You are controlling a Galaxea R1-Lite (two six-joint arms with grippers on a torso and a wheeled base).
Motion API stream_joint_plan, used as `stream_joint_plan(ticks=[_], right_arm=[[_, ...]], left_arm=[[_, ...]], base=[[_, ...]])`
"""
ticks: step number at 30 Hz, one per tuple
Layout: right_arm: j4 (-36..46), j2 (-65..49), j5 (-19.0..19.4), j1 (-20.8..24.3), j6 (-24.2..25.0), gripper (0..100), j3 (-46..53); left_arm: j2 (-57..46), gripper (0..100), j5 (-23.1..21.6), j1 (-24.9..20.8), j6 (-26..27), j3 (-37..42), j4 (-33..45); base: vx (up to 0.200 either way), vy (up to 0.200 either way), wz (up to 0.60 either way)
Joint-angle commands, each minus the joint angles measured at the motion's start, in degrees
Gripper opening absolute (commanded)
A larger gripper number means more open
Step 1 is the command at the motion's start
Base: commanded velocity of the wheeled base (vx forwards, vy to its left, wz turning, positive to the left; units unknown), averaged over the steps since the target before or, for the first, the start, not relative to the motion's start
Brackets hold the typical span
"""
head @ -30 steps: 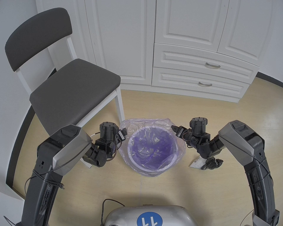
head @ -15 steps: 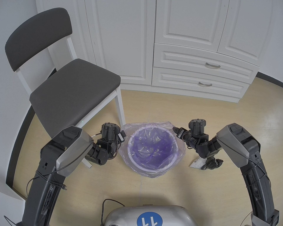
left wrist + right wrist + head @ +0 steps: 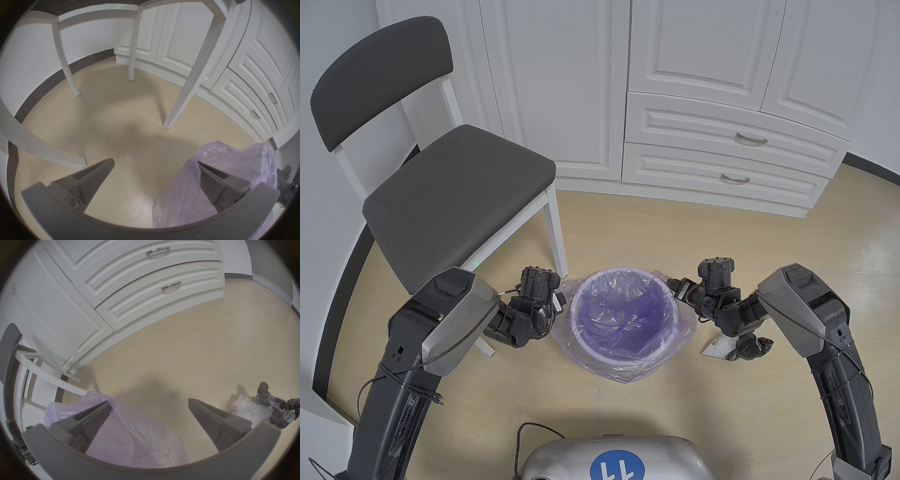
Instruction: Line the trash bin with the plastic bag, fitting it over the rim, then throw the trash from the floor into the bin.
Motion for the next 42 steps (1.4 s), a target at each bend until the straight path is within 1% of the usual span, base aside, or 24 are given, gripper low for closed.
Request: stream_joint_plan(ticks=[1, 3, 6, 7, 8, 10, 11, 13, 17, 21, 24, 25, 26, 27, 28, 29, 30, 31, 36, 42], right_arm=[[-0.1, -0.1, 0.0, 0.0, 0.1, 100, -0.1], [-1.0, -0.5, -0.4, 0.1, 0.2, 100, -0.2], [-3.1, -1.6, -2.8, 0.5, 0.2, 100, 0.2], [-4.0, -2.8, -3.3, 0.7, 0.0, 100, 1.0], [-4.0, -2.8, -3.3, 0.7, 0.0, 100, 1.0], [-4.1, -6.7, -3.3, 0.9, -0.6, 100, 4.8], [-4.0, -7.2, -3.3, 1.0, -0.7, 100, 5.3], [-3.6, -10.1, -3.3, 1.3, -2.7, 100, 8.7], [-4.3, -14.7, -3.2, 1.5, -7.8, 100, 15.0], [-4.3, -19.8, -2.5, 1.8, -12.1, 100, 22.1], [-4.3, -22.4, 0.1, 1.2, -16.7, 100, 27.0], [-4.4, -23.0, 1.7, 0.9, -19.1, 100, 29.1], [-4.4, -23.1, 2.0, 0.7, -19.6, 100, 29.5], [-4.4, -23.0, 4.1, -0.1, -22.1, 100, 31.6], [-4.4, -22.8, 4.4, -0.2, -22.3, 100, 31.7], [-4.4, -22.2, 6.1, -0.4, -23.8, 100, 32.8], [-4.4, -22.1, 6.2, -0.4, -23.8, 100, 32.9], [-4.4, -20.7, 7.2, -0.8, -24.8, 100, 33.1], [-4.4, -17.3, 7.4, -1.3, -26.1, 100, 32.3], [-4.4, -13.0, 7.4, -1.2, -26.0, 100, 30.0]], left_arm=[[0.0, 100, 0.1, 0.0, -0.1, -0.4, 0.0], [-0.7, 100, 0.1, 0.0, -0.4, 0.2, -0.5], [-2.8, 100, 0.6, 0.0, -0.1, 1.6, -1.1], [-4.6, 100, 0.8, 0.0, 0.4, 3.8, -1.6], [-4.6, 100, 0.8, 0.0, 0.4, 3.8, -1.6], [-9.6, 100, 0.0, -0.7, 1.2, 9.5, -2.9], [-10.0, 100, -0.2, -0.7, 1.4, 10.0, -3.0], [-13.1, 100, -1.7, -1.5, 4.1, 14.3, -4.0], [-16.2, 100, -2.5, -2.9, 7.3, 19.6, -6.7], [-18.3, 100, -4.9, -3.6, 10.3, 25.1, -10.1], [-19.5, 100, -8.3, -2.8, 14.7, 29.7, -11.2], [-19.7, 100, -10.4, -1.9, 16.5, 31.4, -11.4], [-19.7, 100, -10.8, -1.7, 16.8, 31.7, -11.4], [-19.5, 100, -12.5, -0.9, 18.1, 33.0, -11.4], [-19.3, 100, -12.8, -0.8, 18.3, 33.1, -11.5], [-18.6, 100, -13.4, -0.3, 18.8, 33.2, -12.2], [-18.5, 100, -13.5, -0.2, 18.8, 33.3, -12.3], [-17.5, 100, -13.6, 0.4, 19.6, 33.8, -14.0], [-16.0, 100, -14.6, 1.8, 23.3, 35.5, -17.6], [-15.8, 100, -15.8, 1.8, 24.0, 36.7, -18.1]], base=[[0.000, 0.000, 0.00], [0.000, 0.000, 0.00], [0.000, 0.000, 0.00], [0.000, 0.000, 0.00], [0.000, 0.000, 0.00], [0.000, 0.000, 0.00], [0.000, 0.000, 0.00], [0.000, 0.000, 0.00], [0.000, 0.000, 0.00], [0.000, 0.000, 0.00], [0.000, 0.000, 0.00], [0.000, 0.000, 0.00], [0.000, 0.000, 0.00], [0.000, 0.000, 0.00], [0.000, 0.000, 0.00], [0.000, 0.000, 0.00], [0.000, 0.000, 0.00], [0.000, 0.000, 0.00], [0.000, 0.000, 0.00], [0.000, 0.000, 0.00]])
